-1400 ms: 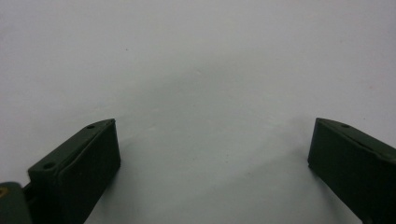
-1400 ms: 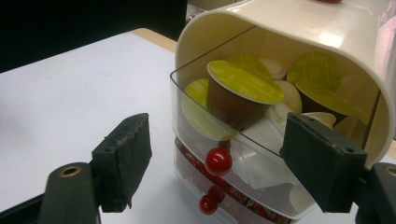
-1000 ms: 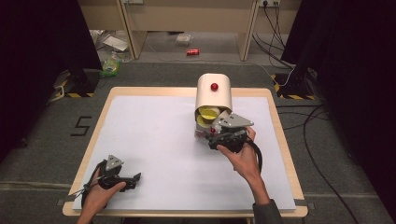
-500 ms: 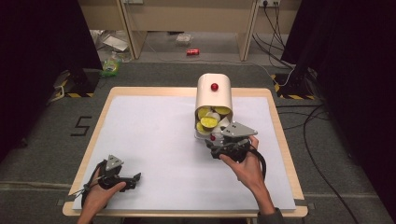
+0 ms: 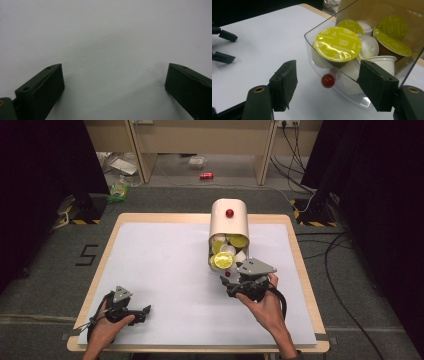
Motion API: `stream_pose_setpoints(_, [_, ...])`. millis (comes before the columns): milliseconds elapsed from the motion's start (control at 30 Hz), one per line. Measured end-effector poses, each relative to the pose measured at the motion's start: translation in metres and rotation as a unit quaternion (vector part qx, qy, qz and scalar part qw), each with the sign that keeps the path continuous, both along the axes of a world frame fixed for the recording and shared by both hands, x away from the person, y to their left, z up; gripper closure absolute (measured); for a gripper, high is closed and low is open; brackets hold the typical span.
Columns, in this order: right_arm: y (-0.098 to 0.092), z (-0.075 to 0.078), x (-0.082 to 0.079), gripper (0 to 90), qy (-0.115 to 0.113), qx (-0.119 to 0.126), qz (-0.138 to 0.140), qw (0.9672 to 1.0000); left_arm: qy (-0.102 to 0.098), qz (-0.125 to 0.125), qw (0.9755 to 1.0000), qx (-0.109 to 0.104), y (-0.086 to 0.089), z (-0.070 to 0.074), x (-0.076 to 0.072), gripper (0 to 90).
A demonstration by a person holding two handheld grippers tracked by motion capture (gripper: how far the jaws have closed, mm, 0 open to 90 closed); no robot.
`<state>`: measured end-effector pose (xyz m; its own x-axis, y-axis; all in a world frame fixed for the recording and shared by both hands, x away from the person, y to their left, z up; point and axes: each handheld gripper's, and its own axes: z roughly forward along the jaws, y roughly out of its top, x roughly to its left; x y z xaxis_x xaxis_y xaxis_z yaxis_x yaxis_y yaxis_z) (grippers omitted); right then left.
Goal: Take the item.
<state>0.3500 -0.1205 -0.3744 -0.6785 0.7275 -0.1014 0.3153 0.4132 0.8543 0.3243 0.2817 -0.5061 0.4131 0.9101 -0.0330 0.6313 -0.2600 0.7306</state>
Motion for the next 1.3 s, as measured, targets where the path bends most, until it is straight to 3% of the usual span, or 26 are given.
stream_pose_setpoints(667, [-0.007,-0.009,-0.017,34.7,0.017,0.000,0.010,0.9998,0.000,0.000,1.0000,0.000,0.000,0.000,0.000,1.6])
stream_pose_setpoints(1067, [-0.012,-0.001,-0.020,33.3,-0.011,0.016,-0.005,0.9998,0.000,0.000,1.0000,0.001,0.000,0.000,0.000,1.6])
stream_pose_setpoints(1300, [-0.012,0.001,-0.019,32.5,-0.015,0.021,-0.011,0.9996,0.000,0.000,1.0000,0.001,0.000,0.000,0.000,1.6])
